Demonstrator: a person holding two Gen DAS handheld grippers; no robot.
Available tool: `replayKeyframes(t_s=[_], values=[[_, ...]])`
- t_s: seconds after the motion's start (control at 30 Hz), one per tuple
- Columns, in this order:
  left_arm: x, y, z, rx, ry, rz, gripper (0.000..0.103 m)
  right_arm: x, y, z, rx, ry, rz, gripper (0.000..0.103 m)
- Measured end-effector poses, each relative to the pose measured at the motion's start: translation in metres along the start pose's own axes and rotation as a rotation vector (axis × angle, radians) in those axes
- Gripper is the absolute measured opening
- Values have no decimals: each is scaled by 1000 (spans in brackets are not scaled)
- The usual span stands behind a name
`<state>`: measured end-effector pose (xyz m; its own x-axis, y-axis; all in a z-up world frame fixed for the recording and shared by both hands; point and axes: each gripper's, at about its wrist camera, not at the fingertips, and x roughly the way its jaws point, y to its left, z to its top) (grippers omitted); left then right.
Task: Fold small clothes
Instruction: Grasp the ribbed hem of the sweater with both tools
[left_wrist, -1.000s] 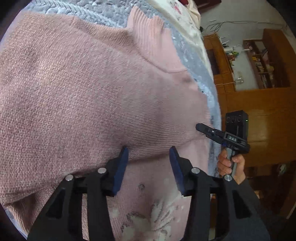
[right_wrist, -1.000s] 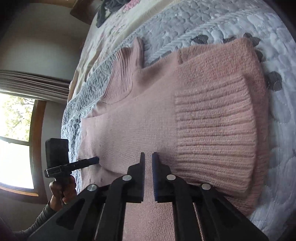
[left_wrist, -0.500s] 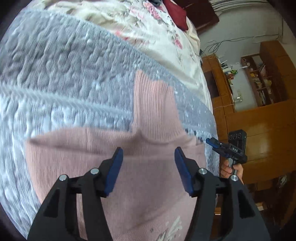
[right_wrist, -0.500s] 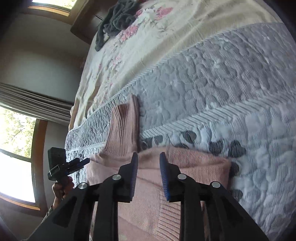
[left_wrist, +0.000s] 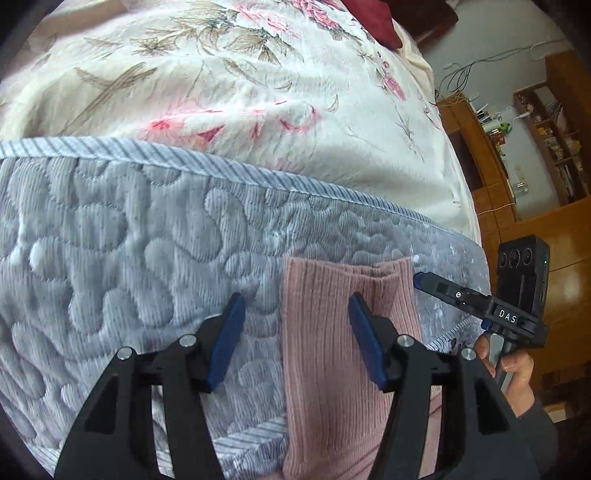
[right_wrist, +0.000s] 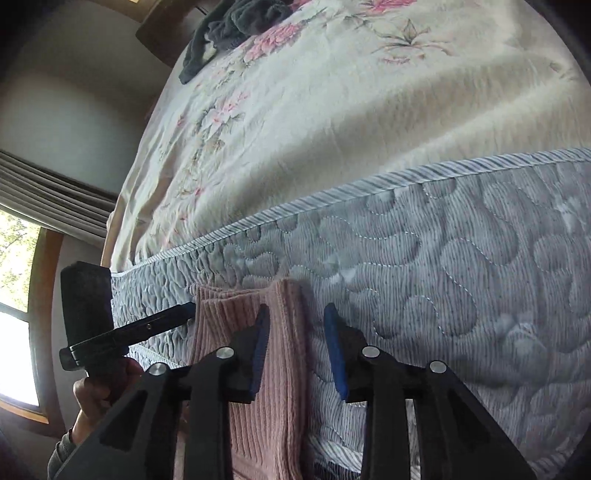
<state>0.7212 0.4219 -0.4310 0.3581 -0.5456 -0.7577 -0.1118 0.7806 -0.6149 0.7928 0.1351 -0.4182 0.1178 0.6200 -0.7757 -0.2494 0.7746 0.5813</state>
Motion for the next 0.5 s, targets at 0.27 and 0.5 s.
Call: replayKeyframes(t_s=[0.27,0.5], values=[[8,-12,1,81,-23,82,5,12,6,0,-74,0,-76,11],[-34,-17,-15,78,-141,62,5,-16,12,-9,-104,-52,-87,8]])
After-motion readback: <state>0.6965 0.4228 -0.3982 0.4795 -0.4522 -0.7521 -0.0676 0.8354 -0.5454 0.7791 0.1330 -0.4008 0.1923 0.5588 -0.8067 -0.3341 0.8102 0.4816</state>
